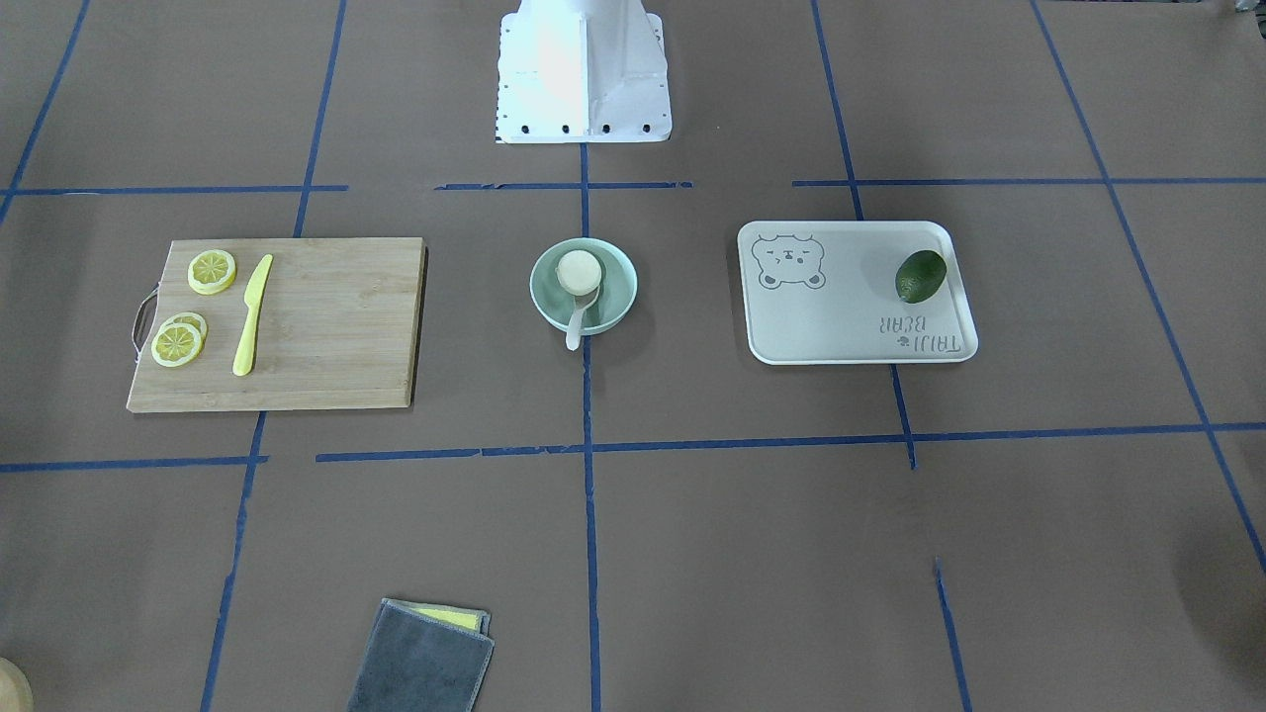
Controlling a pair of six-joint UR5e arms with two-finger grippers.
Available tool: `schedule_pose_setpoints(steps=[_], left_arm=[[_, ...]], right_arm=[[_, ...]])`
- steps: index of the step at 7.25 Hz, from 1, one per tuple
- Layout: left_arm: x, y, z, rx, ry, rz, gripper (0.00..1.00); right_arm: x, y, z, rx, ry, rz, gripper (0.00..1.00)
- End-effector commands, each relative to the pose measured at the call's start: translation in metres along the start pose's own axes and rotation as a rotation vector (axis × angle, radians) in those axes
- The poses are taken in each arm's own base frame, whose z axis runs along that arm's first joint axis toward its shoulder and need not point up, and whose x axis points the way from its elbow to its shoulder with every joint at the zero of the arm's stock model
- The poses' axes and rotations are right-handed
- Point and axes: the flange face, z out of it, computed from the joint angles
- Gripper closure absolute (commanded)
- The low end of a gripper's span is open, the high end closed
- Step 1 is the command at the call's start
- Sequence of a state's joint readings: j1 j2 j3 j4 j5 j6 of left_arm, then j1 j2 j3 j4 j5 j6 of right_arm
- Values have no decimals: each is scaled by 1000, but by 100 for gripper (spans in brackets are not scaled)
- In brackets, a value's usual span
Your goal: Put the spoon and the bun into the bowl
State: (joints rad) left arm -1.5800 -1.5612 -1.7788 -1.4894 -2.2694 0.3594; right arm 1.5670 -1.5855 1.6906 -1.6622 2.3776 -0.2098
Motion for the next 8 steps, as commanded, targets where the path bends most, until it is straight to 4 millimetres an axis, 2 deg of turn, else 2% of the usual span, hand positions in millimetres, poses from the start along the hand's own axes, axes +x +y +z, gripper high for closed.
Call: schedule_pose_setpoints(steps=[1,2,3,4,5,7,8], left_arm=[[-2,-1,2,-1,-2,2,0],[-6,9,13,-21,7,-23,0],[-22,21,37,-61,37,-63,0],[-23,24,41,-64,61,-104,0],[-23,34,55,-69,138,-260,0],[-23,33,56,-70,148,-294,0],[-19,31,50,-62,143,-286,0]], right_arm=[[0,0,-1,5,-4,3,0],[1,1,0,3,-4,6,0],[3,2,2,1,-5,9,0],[2,1,1,2,-9,13,0],[6,-4,5,-5,-10,20,0],[1,-11,4,-5,-20,15,0],[1,-13,4,-4,-20,13,0]])
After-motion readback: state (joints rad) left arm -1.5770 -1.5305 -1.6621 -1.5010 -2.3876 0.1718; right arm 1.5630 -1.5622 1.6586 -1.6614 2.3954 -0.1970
